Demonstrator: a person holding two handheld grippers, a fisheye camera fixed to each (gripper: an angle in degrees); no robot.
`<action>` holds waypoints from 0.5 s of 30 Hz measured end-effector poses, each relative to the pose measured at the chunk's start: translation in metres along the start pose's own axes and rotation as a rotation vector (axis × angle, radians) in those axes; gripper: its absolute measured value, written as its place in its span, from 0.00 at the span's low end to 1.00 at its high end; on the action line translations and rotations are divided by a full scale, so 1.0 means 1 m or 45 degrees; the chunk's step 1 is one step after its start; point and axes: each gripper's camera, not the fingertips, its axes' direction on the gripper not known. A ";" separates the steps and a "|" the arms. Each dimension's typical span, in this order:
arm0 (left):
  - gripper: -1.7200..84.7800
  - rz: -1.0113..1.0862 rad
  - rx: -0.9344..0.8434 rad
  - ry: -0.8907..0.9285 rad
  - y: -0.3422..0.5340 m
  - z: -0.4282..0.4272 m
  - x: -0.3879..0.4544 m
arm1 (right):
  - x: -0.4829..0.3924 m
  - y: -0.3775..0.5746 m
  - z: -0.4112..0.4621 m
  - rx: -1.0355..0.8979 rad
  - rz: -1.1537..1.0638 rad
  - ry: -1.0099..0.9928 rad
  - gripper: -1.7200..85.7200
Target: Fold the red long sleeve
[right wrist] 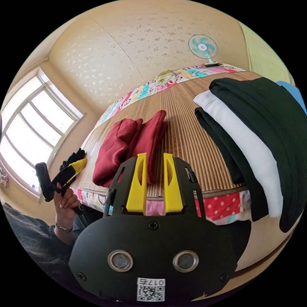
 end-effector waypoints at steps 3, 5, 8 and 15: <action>0.14 -0.138 0.004 -0.052 0.015 -0.025 -0.025 | -0.013 -0.024 0.061 -0.290 -0.032 -0.072 0.13; 0.15 -0.196 0.003 -0.093 0.023 -0.033 -0.034 | -0.013 -0.034 0.100 -0.447 0.001 -0.163 0.10; 0.15 -0.259 0.009 -0.125 0.034 -0.043 -0.039 | -0.031 -0.059 0.085 -0.334 -0.105 -0.230 0.07; 0.16 -0.248 -0.039 -0.142 0.040 -0.034 -0.037 | -0.062 -0.033 -0.026 0.076 -0.328 0.205 0.06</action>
